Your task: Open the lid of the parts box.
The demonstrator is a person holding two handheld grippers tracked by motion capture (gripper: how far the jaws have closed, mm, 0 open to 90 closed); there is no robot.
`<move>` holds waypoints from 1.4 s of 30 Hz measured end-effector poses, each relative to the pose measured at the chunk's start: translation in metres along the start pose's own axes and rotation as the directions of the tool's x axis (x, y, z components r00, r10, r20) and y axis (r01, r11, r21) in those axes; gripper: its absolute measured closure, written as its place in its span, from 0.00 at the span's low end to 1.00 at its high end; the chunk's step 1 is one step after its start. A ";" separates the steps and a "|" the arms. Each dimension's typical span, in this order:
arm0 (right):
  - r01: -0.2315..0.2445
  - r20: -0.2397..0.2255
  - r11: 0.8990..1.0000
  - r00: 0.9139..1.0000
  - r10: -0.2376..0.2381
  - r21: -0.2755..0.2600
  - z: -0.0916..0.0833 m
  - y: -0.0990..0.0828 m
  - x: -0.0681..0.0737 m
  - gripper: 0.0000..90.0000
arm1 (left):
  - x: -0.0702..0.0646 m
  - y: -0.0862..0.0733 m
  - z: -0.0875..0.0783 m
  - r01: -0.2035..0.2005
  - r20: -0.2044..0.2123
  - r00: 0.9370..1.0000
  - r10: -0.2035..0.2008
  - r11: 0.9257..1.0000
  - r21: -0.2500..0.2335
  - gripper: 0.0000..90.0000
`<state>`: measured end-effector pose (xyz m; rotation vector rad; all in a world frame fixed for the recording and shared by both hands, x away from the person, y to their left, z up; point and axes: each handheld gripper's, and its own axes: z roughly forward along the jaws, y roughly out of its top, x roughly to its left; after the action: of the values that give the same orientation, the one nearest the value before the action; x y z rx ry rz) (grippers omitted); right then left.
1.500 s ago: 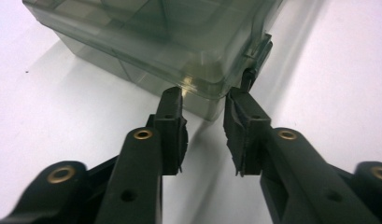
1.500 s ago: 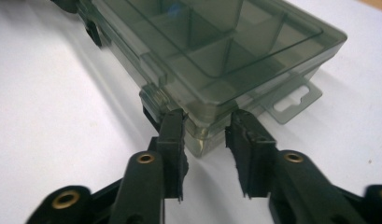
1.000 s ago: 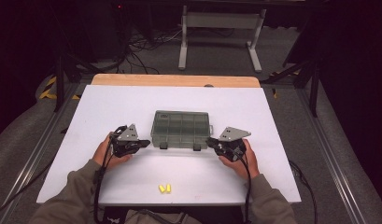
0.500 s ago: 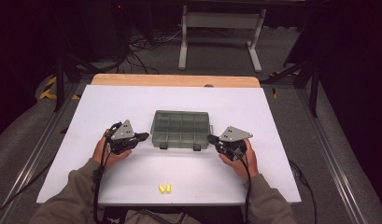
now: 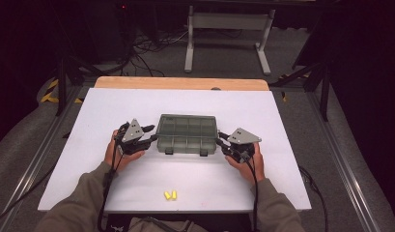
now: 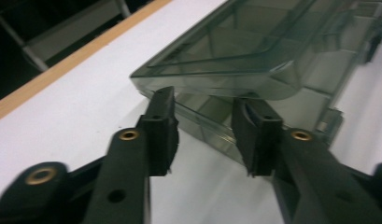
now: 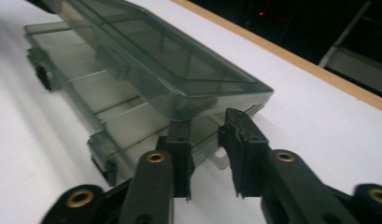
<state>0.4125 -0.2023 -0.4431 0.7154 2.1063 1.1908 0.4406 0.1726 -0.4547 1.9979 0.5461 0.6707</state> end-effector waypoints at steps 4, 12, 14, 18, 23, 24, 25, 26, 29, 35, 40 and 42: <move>0.010 0.051 1.000 0.999 -0.009 -0.012 0.001 0.001 -0.002 0.65 | 0.000 0.003 0.001 -0.015 -0.028 1.000 0.014 1.000 -0.016 0.58; 0.087 0.090 0.995 0.993 -0.082 -0.055 0.002 0.014 -0.007 0.73 | 0.001 0.014 0.001 -0.072 -0.031 0.997 0.070 0.995 -0.071 0.68; 0.095 0.088 0.994 0.992 -0.089 -0.062 0.002 0.015 -0.007 0.74 | 0.002 0.018 0.002 -0.085 -0.024 0.996 0.083 0.993 -0.084 0.69; 0.127 0.093 0.989 0.988 -0.120 -0.073 0.001 0.022 -0.008 0.79 | 0.005 0.023 0.001 -0.090 -0.026 0.996 0.088 0.991 -0.098 0.75; 0.147 0.089 0.985 0.986 -0.140 -0.088 0.000 0.029 -0.010 0.84 | 0.006 0.029 0.000 -0.098 -0.025 0.995 0.097 0.991 -0.094 0.77; 0.149 0.091 0.985 0.986 -0.141 -0.087 0.000 0.030 -0.010 0.85 | 0.006 0.030 0.000 -0.099 -0.024 0.995 0.097 0.991 -0.094 0.77; 0.149 0.094 0.985 0.986 -0.140 -0.091 0.000 0.031 -0.010 0.85 | 0.007 0.030 0.000 -0.101 -0.025 0.995 0.099 0.990 -0.094 0.77; 0.149 0.093 0.985 0.986 -0.140 -0.091 0.000 0.032 -0.010 0.85 | 0.007 0.031 0.000 -0.104 -0.028 0.994 0.101 0.990 -0.092 0.77; 0.136 0.091 0.986 0.988 -0.127 -0.096 0.000 0.033 -0.012 0.85 | 0.009 0.033 -0.001 -0.096 -0.021 0.995 0.094 0.991 -0.096 0.78; 0.134 0.089 0.986 0.988 -0.125 -0.097 0.002 0.038 -0.016 0.86 | 0.011 0.038 -0.001 -0.105 -0.021 0.994 0.103 0.990 -0.093 0.78; 0.113 0.083 0.988 0.991 -0.105 -0.102 0.004 0.044 -0.022 0.87 | 0.016 0.043 0.001 -0.094 -0.017 0.996 0.093 0.991 -0.097 0.79; 0.102 0.082 0.989 0.992 -0.093 -0.106 0.006 0.048 -0.025 0.87 | 0.019 0.045 0.002 -0.088 -0.021 0.996 0.086 0.991 -0.100 0.79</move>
<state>0.4407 -0.1951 -0.3969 0.5915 1.9728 1.1967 0.4617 0.1620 -0.4119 1.9321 0.4283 0.7537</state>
